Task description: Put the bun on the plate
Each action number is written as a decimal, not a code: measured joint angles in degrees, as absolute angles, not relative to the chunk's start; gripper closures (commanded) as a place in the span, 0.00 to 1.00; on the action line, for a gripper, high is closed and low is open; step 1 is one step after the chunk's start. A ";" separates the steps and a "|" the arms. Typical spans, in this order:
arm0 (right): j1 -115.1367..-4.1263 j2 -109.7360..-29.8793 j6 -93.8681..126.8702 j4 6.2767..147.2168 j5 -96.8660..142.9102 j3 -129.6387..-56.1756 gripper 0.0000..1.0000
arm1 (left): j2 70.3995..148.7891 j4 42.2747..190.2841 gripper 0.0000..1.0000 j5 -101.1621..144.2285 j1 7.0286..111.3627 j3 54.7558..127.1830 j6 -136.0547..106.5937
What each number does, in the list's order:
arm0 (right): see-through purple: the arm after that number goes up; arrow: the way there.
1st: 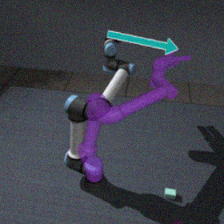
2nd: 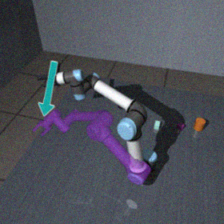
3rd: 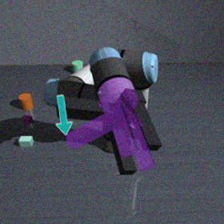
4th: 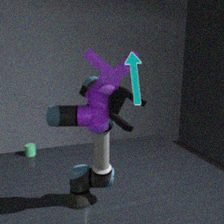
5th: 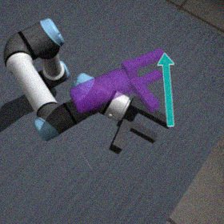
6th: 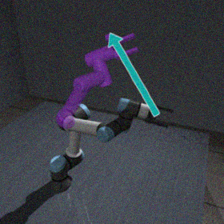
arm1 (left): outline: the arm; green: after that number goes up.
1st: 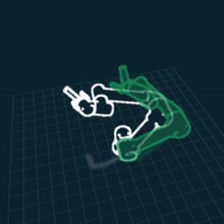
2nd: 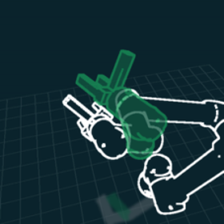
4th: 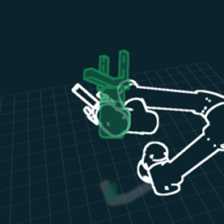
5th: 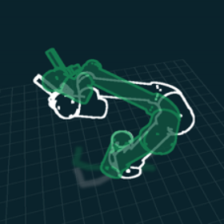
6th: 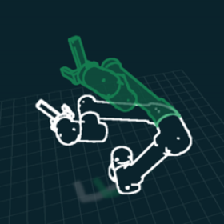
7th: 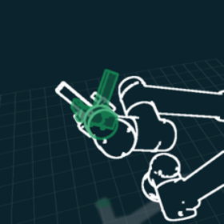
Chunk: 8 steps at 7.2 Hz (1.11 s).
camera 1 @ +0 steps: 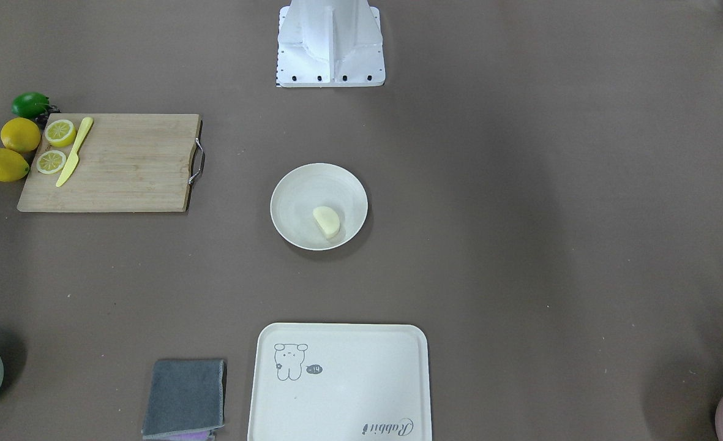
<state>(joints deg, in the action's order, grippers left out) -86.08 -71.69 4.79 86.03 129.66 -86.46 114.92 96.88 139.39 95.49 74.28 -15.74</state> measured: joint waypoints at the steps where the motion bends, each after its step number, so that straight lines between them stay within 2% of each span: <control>1: -86.17 -71.85 5.96 86.02 129.72 -86.25 0.00 | 115.04 96.82 0.02 138.90 95.15 73.61 -15.84; 8: -87.65 -73.92 9.51 85.94 130.37 -86.32 0.00 | 113.87 95.57 0.02 136.09 91.11 72.89 -25.23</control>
